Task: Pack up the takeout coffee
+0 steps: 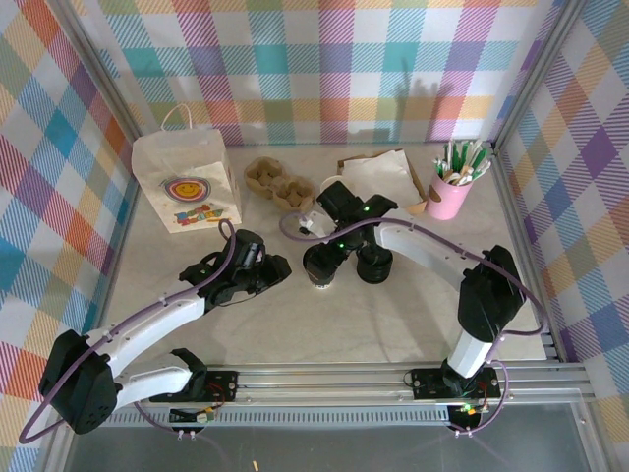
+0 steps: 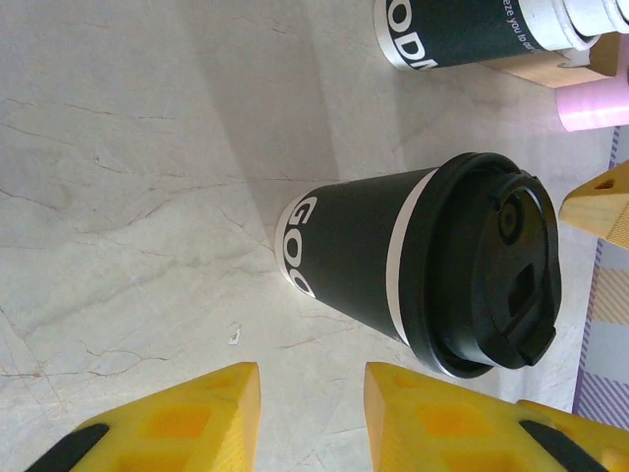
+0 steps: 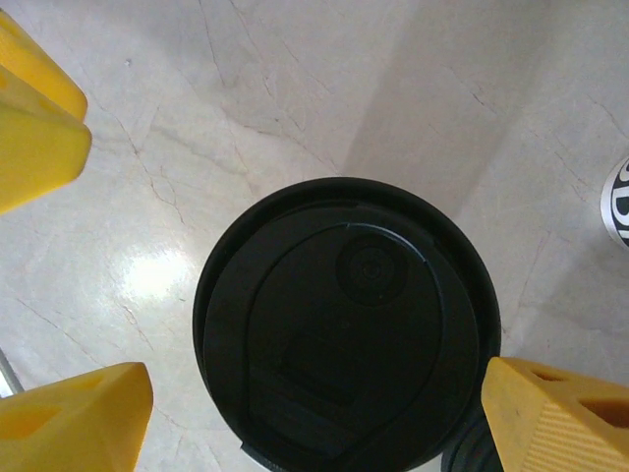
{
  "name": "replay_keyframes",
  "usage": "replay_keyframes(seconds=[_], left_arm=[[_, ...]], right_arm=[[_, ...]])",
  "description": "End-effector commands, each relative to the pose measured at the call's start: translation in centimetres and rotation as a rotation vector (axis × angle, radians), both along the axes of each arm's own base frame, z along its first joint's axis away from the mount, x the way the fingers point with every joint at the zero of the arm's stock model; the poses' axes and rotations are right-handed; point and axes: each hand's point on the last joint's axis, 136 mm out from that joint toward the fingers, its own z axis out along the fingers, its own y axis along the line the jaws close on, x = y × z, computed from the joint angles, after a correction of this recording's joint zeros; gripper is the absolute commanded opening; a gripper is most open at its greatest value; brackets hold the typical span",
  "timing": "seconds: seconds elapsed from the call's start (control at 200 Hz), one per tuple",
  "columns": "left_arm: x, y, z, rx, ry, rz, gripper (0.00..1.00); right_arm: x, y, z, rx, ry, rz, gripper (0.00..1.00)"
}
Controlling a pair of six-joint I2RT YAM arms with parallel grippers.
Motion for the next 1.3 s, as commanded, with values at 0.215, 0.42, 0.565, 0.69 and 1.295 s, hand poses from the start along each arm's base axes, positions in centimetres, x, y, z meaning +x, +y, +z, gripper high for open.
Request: replay_keyframes(seconds=[0.215,0.42,0.565,0.69,1.295], left_arm=[[-0.4,0.1,-0.8,0.004,0.023,0.000,0.33],[-0.6,0.2,-0.9,0.011,0.033,0.000,0.33],[-0.8,0.5,-0.7,0.017,0.027,0.002,0.33],[-0.8,0.6,-0.8,0.021,0.029,0.003,0.33],[-0.7,0.4,-0.9,0.032,0.035,-0.009,0.33]], right_arm=[[0.3,0.2,-0.4,-0.084,-0.056,0.041,0.88],[0.6,0.3,-0.8,-0.114,-0.086,0.025,0.88],[1.0,0.2,-0.7,-0.121,-0.102,0.003,0.88],[1.2,0.1,-0.5,-0.122,-0.114,-0.008,0.89],[0.6,0.6,-1.7,-0.123,-0.047,-0.018,0.79]])
